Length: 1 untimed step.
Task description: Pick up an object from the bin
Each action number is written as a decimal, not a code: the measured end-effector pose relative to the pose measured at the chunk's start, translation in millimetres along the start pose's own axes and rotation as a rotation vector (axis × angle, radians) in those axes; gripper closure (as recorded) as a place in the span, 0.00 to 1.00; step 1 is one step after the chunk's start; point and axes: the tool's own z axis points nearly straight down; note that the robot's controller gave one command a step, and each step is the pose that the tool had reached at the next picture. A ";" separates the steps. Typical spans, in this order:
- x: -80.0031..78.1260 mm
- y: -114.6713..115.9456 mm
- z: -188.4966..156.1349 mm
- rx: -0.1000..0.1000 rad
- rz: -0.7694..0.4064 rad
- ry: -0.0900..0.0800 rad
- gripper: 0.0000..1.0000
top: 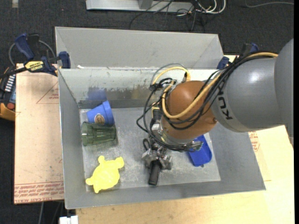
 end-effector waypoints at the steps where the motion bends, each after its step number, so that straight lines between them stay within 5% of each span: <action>1: 1.1 2.1 -7.5 -0.007 0.000 0.005 1.00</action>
Offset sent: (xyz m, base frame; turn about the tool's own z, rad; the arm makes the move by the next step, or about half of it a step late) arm 0.0001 0.0002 0.0740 0.0000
